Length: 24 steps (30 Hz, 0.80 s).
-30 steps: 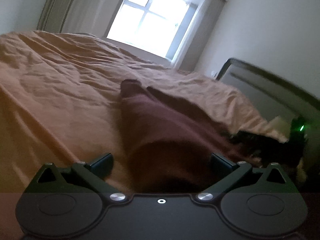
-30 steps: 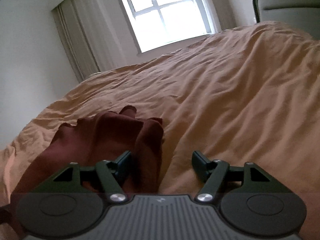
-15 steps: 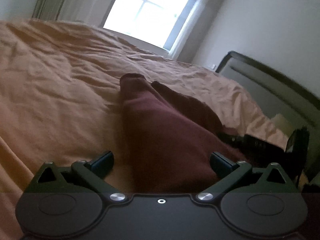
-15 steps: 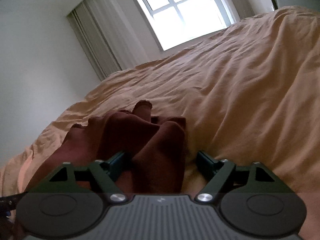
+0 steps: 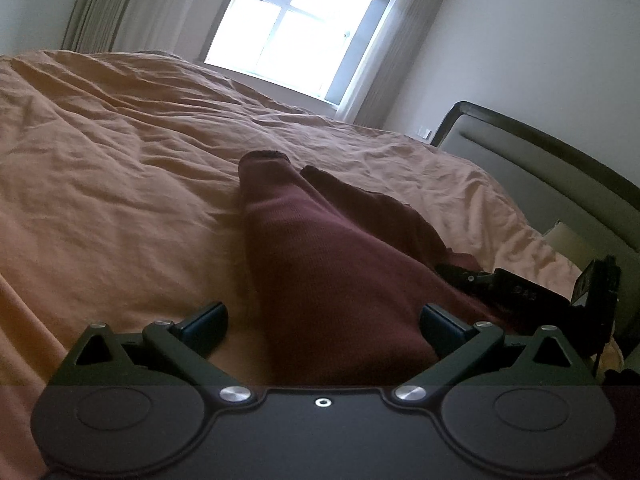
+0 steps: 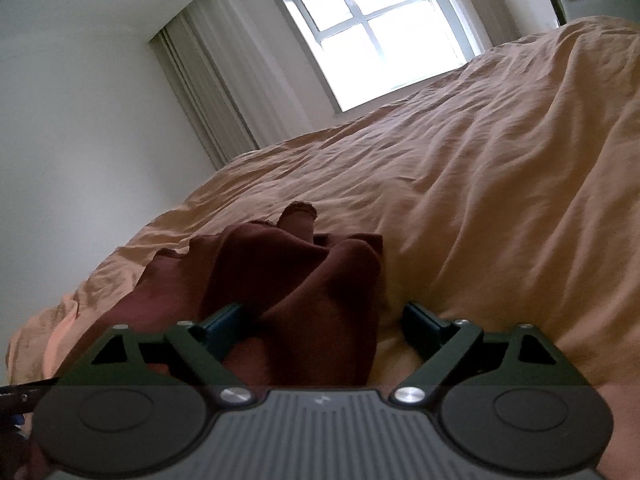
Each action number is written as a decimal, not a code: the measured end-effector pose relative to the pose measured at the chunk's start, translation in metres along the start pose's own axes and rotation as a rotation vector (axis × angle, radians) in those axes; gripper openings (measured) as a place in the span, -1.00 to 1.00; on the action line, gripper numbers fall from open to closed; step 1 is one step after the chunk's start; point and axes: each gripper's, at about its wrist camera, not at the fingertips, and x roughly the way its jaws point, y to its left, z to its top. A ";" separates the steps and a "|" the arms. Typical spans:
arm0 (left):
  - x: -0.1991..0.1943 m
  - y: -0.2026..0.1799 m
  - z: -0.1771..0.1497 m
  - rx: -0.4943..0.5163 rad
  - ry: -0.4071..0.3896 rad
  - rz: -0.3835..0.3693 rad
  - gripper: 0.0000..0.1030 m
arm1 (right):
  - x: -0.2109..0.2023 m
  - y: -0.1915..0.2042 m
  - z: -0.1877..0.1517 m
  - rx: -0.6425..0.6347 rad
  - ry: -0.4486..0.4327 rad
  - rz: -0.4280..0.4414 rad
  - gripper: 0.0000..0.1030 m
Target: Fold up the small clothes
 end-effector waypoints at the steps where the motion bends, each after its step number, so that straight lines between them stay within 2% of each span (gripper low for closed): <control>1: 0.000 0.000 0.000 0.000 0.000 0.000 0.98 | 0.000 -0.001 0.000 0.000 0.001 0.002 0.77; 16: -0.006 0.007 0.003 0.004 -0.025 0.015 0.99 | 0.002 0.000 0.001 -0.013 0.010 0.007 0.84; 20: -0.006 0.008 0.004 -0.005 -0.026 0.007 0.98 | 0.004 0.004 0.001 -0.032 0.018 -0.015 0.82; 24: -0.008 0.009 0.004 -0.023 -0.030 -0.007 0.85 | 0.006 0.015 0.004 -0.062 0.048 -0.062 0.78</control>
